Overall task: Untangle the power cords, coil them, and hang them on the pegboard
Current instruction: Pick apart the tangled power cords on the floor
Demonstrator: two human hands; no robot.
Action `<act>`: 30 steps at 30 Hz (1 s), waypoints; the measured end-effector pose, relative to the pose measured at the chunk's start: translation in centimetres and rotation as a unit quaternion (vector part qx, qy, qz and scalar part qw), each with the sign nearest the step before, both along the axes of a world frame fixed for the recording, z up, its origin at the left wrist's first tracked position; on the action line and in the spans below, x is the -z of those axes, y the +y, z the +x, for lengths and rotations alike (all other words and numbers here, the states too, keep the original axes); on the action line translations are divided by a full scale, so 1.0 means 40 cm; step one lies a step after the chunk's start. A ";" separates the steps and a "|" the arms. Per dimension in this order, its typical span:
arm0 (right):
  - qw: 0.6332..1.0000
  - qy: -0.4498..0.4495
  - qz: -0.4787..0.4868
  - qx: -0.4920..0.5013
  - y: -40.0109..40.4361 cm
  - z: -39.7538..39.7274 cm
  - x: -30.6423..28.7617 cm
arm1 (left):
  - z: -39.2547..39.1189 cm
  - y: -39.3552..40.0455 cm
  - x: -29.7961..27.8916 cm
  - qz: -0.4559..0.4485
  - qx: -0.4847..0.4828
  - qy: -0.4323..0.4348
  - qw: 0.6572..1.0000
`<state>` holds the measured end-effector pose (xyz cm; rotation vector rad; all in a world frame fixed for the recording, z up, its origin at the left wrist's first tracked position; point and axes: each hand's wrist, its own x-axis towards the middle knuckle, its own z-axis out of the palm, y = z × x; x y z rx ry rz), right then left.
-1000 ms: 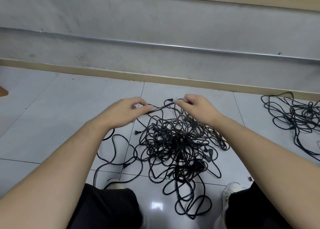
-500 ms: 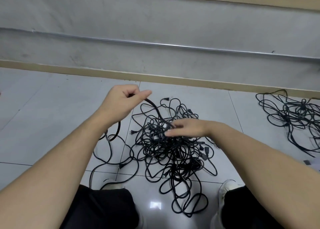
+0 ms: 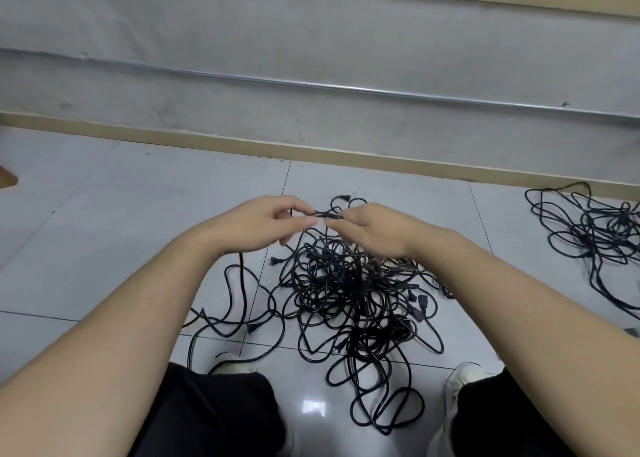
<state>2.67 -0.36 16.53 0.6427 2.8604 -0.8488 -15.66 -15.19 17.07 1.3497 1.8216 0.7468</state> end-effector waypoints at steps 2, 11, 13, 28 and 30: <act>0.998 0.050 -0.030 0.015 -0.012 -0.001 -0.027 | 0.023 0.015 -0.012 0.012 0.015 0.046 0.999; 0.994 -0.100 -0.051 0.006 0.062 0.064 0.102 | 0.014 -0.027 -0.066 0.136 -0.055 0.036 0.989; 0.995 -0.095 -0.024 0.010 0.071 0.064 0.125 | -0.020 -0.040 -0.062 0.125 -0.089 0.040 0.987; 0.991 0.069 -0.111 -0.005 -0.038 0.038 -0.030 | 0.000 0.027 0.008 0.053 0.020 0.096 0.994; 0.986 0.076 -0.149 0.021 -0.029 0.047 -0.036 | 0.010 0.033 -0.008 0.064 0.022 0.067 0.995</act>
